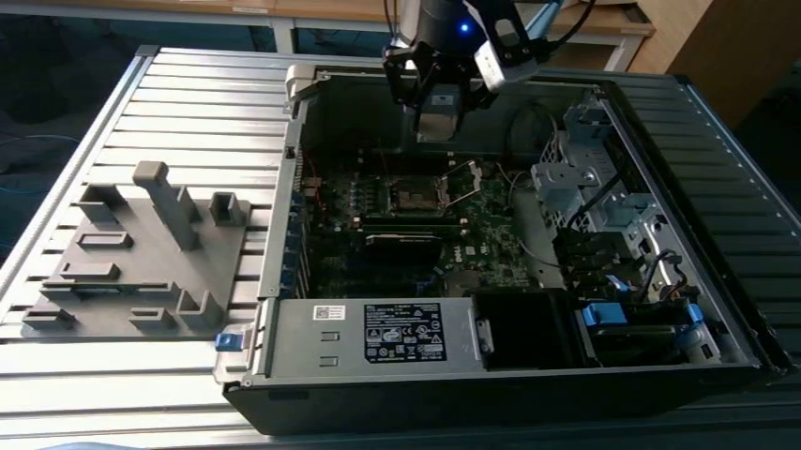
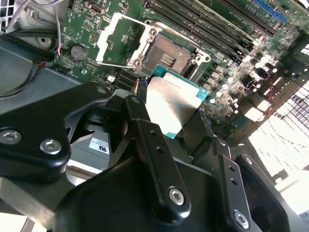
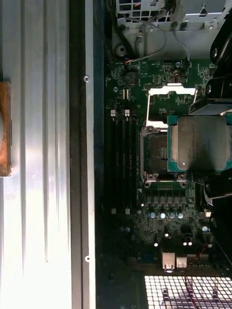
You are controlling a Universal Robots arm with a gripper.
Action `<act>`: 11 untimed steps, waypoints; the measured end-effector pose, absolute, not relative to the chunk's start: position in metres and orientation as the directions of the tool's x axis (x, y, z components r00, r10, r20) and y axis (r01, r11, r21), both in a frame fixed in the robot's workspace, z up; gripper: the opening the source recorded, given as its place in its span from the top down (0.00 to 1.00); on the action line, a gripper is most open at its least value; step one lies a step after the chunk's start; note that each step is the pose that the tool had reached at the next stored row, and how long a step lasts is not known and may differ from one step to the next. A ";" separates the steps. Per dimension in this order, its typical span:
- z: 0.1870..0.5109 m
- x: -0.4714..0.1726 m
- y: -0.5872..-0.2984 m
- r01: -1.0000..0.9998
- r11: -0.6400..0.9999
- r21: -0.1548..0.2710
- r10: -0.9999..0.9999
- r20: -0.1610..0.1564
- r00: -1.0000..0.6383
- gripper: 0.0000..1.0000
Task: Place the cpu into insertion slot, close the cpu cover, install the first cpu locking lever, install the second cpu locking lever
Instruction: 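Place the cpu into insertion slot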
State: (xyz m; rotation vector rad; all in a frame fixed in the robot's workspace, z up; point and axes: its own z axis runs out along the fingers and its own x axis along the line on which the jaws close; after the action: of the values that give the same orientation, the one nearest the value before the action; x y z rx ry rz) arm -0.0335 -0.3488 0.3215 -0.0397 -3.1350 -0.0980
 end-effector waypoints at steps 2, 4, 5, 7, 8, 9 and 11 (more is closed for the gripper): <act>0.320 -0.033 -0.349 0.025 0.998 0.062 0.025 0.006 -1.000 0.46; 0.319 -0.033 -0.349 0.025 0.998 0.062 0.025 0.006 -1.000 0.46; 0.319 -0.033 -0.349 0.025 0.998 0.062 0.025 0.006 -1.000 0.46; 0.319 -0.033 -0.349 0.025 0.998 0.062 0.025 0.006 -1.000 0.46; 0.319 -0.033 -0.349 0.025 0.998 0.062 0.025 0.006 -1.000 0.46; 0.319 -0.033 -0.349 0.025 0.998 0.062 0.025 0.006 -1.000 0.46; 0.318 -0.033 -0.349 0.025 0.998 0.062 0.025 0.005 -1.000 0.46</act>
State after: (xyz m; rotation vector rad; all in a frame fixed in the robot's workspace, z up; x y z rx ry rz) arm -0.0334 -0.3488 0.3180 -0.0396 -3.1352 -0.0979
